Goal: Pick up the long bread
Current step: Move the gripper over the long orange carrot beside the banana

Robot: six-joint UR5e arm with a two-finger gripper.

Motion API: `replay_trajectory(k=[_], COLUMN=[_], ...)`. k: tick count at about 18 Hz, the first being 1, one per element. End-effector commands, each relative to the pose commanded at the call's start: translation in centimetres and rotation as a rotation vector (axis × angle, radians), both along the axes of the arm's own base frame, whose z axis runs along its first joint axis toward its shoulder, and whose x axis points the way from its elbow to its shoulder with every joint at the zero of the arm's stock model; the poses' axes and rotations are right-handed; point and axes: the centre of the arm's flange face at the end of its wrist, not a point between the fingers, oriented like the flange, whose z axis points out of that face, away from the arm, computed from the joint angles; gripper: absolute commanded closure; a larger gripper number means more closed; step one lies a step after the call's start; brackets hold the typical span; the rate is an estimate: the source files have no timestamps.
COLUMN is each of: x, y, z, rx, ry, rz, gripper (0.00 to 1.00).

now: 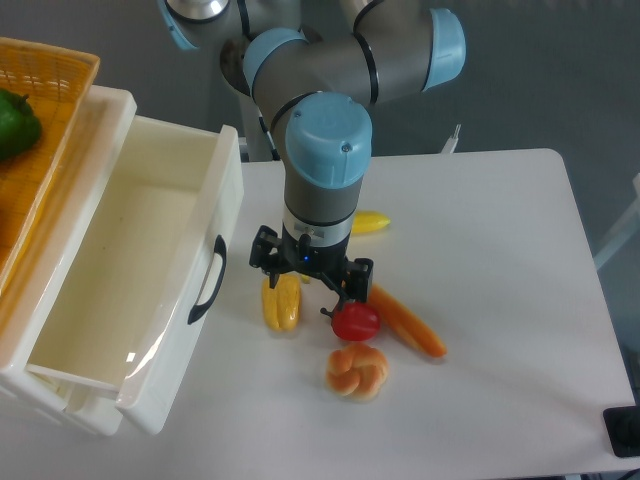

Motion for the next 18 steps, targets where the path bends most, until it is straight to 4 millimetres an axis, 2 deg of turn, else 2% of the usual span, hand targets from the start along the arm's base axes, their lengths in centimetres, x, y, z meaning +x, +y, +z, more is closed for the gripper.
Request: replay_trajectory(k=[6,7,11,16,18], x=[-0.6,-1.3,-1.3,-1.8,-1.9], y=[-0.3,-0.7,-1.7,-2.2,-2.8], z=[-1.3,-1.5,-3.9,-5.1,-6.2], rx=[-0.006,0.008,-0.004,-0.014,-0.032], ry=[-0.010,0.004,0.011,-0.015,-0.036], rz=[-0.005,0.007,0.021,0.207,0.262], gripper=[0.00,0.00,0.00,0.00,0.00])
